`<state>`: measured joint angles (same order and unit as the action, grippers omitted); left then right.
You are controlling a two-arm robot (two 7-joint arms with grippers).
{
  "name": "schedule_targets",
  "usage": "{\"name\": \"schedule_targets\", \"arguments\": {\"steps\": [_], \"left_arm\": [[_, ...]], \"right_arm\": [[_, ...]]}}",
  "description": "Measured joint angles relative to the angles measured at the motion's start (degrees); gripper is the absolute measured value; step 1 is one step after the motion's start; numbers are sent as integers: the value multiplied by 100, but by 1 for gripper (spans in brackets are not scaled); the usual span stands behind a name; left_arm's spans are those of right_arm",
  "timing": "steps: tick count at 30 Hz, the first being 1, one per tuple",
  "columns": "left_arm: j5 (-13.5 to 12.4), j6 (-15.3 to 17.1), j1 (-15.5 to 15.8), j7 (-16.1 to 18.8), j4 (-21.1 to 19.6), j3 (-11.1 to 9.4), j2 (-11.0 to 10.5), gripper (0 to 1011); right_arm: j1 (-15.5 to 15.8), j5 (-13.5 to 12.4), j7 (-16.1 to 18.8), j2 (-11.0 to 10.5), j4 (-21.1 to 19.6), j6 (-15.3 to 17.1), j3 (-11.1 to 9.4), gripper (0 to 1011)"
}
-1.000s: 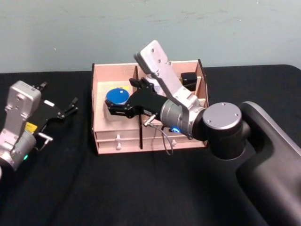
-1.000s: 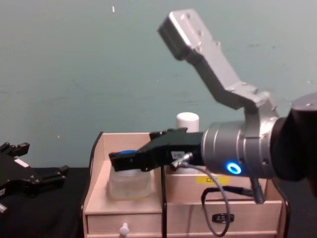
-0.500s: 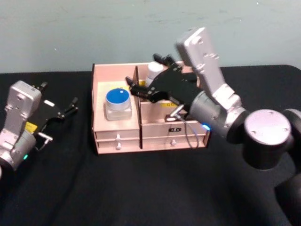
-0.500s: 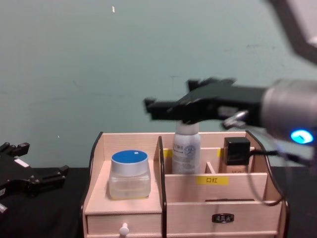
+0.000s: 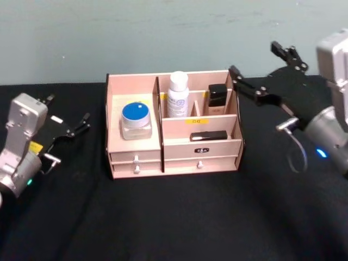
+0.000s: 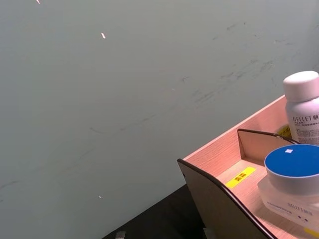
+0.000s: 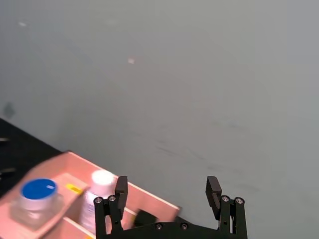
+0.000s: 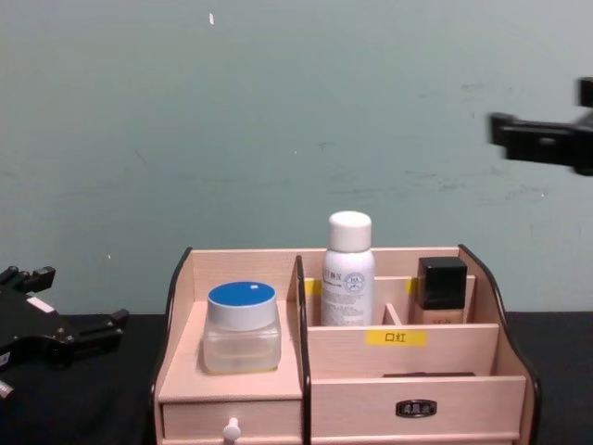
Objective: Pick up the facial cleanser and watermelon frost from the table and place them into the tiered storage box.
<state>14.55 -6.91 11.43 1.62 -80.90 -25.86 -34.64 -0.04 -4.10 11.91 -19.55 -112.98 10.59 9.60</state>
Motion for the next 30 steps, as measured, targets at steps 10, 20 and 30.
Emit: {"name": "schedule_targets", "arguments": {"steps": [10, 20, 30], "left_arm": [[0, 0, 0, 0, 0, 0, 0, 1010], [0, 0, 0, 0, 0, 0, 0, 1010], [0, 0, 0, 0, 0, 0, 0, 1010]], "right_arm": [[580, 127, -262, 41, 14, -246, -620, 1002], [784, 209, -415, 226, 571, -448, -971, 1002], [660, -2, -102, 328, 1280, -458, -1025, 1002]]}}
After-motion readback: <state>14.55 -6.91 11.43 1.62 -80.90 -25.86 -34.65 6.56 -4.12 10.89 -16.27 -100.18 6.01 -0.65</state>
